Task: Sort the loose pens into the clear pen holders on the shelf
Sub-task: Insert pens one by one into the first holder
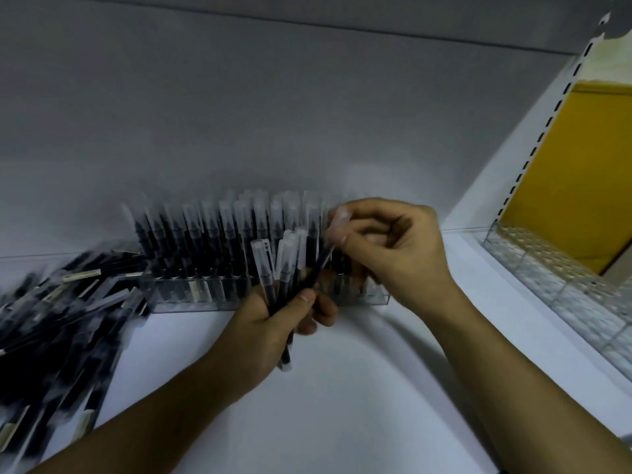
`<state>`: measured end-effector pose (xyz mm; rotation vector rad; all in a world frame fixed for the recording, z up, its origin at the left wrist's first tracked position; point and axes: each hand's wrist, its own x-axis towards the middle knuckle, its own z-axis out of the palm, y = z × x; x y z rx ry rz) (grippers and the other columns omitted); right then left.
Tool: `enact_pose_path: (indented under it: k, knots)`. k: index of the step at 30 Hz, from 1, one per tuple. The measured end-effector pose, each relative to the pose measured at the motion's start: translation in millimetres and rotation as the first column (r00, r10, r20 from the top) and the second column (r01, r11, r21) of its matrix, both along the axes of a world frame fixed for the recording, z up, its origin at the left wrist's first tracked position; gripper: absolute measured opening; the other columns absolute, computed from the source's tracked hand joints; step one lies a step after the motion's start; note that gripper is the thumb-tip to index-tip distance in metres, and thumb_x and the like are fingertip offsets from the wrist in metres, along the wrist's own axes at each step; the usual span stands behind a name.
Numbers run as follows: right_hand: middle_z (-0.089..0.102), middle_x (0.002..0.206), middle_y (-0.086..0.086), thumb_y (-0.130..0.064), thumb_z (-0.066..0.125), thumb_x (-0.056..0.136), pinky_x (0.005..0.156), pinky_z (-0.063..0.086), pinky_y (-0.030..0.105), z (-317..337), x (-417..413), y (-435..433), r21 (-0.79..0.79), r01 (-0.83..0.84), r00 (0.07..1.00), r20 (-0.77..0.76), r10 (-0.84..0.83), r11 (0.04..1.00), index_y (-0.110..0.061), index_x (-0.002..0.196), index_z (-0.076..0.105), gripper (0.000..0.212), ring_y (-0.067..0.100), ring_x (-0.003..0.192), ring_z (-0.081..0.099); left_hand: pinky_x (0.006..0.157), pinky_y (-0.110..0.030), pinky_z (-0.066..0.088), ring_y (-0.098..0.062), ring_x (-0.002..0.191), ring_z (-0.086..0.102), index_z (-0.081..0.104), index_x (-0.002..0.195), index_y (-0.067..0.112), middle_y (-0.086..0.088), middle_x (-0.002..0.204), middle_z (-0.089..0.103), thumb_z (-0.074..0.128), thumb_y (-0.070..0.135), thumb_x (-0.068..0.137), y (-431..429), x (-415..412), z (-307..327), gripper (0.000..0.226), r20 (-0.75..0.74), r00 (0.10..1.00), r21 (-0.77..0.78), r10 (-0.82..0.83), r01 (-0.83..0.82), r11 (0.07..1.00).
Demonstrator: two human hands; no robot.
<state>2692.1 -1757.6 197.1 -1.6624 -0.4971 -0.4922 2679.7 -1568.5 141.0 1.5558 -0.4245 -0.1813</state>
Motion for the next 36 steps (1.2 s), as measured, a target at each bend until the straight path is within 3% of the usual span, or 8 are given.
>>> enact_pose_path:
  k: [3, 6, 10, 13, 16, 24, 32, 36]
  knots:
    - [0.075, 0.084, 0.021, -0.005, 0.072, 0.09, 0.038, 0.037, 0.019, 8.5, 3.2, -9.5, 0.179, 0.141, 0.986, 0.065, -0.155, 0.974, -0.005, 0.1, 0.075, 0.011, 0.013, 0.036, 0.045, 0.067, -0.035, 0.053, -0.032, 0.086, 0.069, 0.069, 0.099, 0.012, -0.008, 0.089, 0.075, 0.051, 0.024, 0.098, -1.3, 2.5, 0.1, 0.022, 0.027, 0.999, -0.067, 0.04, -0.038, 0.997]
    - [0.078, 0.085, 0.012, -0.001, 0.065, 0.093, 0.041, 0.031, 0.02, 14.0, 9.2, -22.3, 0.329, 0.226, 0.966, 0.049, -0.255, 0.917, -0.003, 0.102, 0.074, 0.013, 0.012, 0.037, 0.039, 0.048, -0.018, 0.046, -0.022, 0.065, 0.067, 0.064, 0.096, 0.005, -0.006, 0.075, 0.07, 0.044, 0.015, 0.101, -1.6, 2.2, 3.0, 0.022, 0.038, 0.996, -0.061, 0.085, -0.083, 0.995]
    - [0.074, 0.079, 0.006, -0.005, 0.061, 0.094, 0.049, 0.035, 0.025, 14.9, 13.0, -30.8, 0.39, 0.283, 0.949, 0.015, -0.314, 0.876, -0.008, 0.1, 0.074, 0.015, 0.021, 0.057, 0.056, 0.04, -0.019, 0.033, -0.015, 0.045, 0.039, 0.06, 0.094, 0.004, 0.0, 0.053, 0.042, 0.045, 0.018, 0.098, -4.2, 0.1, 4.7, 0.021, 0.02, 0.998, -0.088, 0.061, -0.059, 0.994]
    - [0.071, 0.076, 0.003, -0.009, 0.056, 0.098, 0.054, 0.041, 0.027, 13.3, 15.2, -33.5, 0.366, 0.375, 0.918, -0.016, -0.397, 0.852, -0.01, 0.102, 0.075, 0.019, 0.023, 0.069, 0.067, 0.041, -0.024, 0.027, -0.009, 0.043, 0.029, 0.059, 0.096, 0.005, 0.005, 0.053, 0.035, 0.048, 0.023, 0.093, -3.9, -0.4, 6.4, 0.021, 0.008, 1.0, -0.114, 0.006, -0.005, 0.993]
    - [0.072, 0.08, 0.007, -0.009, 0.056, 0.101, 0.053, 0.044, 0.027, 13.5, 16.7, -36.5, 0.36, 0.414, 0.898, -0.011, -0.44, 0.836, -0.007, 0.108, 0.073, 0.019, 0.025, 0.067, 0.068, 0.041, -0.024, 0.022, -0.009, 0.043, 0.025, 0.058, 0.099, 0.004, 0.004, 0.053, 0.033, 0.046, 0.004, 0.101, -1.6, 0.0, 6.2, 0.013, -0.054, 0.998, -0.15, -0.041, 0.033, 0.988]
    - [0.074, 0.095, 0.014, -0.005, 0.057, 0.102, 0.068, 0.057, 0.026, 14.2, 18.3, -36.8, 0.297, 0.46, 0.862, 0.078, -0.502, 0.837, -0.003, 0.116, 0.066, 0.017, 0.026, 0.082, 0.074, 0.045, -0.026, 0.025, -0.014, 0.044, 0.031, 0.06, 0.097, 0.012, -0.005, 0.06, 0.036, 0.044, 0.008, 0.076, -2.6, 2.5, 0.7, 0.027, -0.07, 0.996, -0.139, -0.05, 0.039, 0.989]
    - [0.073, 0.108, -0.002, -0.018, 0.061, 0.103, 0.072, 0.06, 0.028, 5.8, 25.5, -37.6, 0.106, 0.494, 0.86, 0.089, -0.503, 0.863, -0.014, 0.121, 0.069, 0.02, 0.018, 0.081, 0.075, 0.042, -0.021, 0.033, -0.015, 0.046, 0.033, 0.059, 0.099, 0.005, -0.002, 0.057, 0.036, 0.044, -0.005, 0.09, -4.8, 3.3, 1.6, 0.02, -0.064, 0.997, -0.129, -0.045, 0.037, 0.991]
    - [0.073, 0.108, -0.001, -0.019, 0.06, 0.103, 0.076, 0.061, 0.034, -1.5, 30.4, -37.5, -0.032, 0.482, 0.874, 0.079, -0.479, 0.875, -0.016, 0.125, 0.07, 0.024, 0.016, 0.081, 0.075, 0.044, -0.024, 0.035, -0.015, 0.045, 0.035, 0.061, 0.099, 0.004, -0.003, 0.057, 0.037, 0.047, 0.011, 0.084, -5.2, 5.4, 0.7, 0.022, -0.052, 0.997, -0.142, -0.049, 0.042, 0.989]
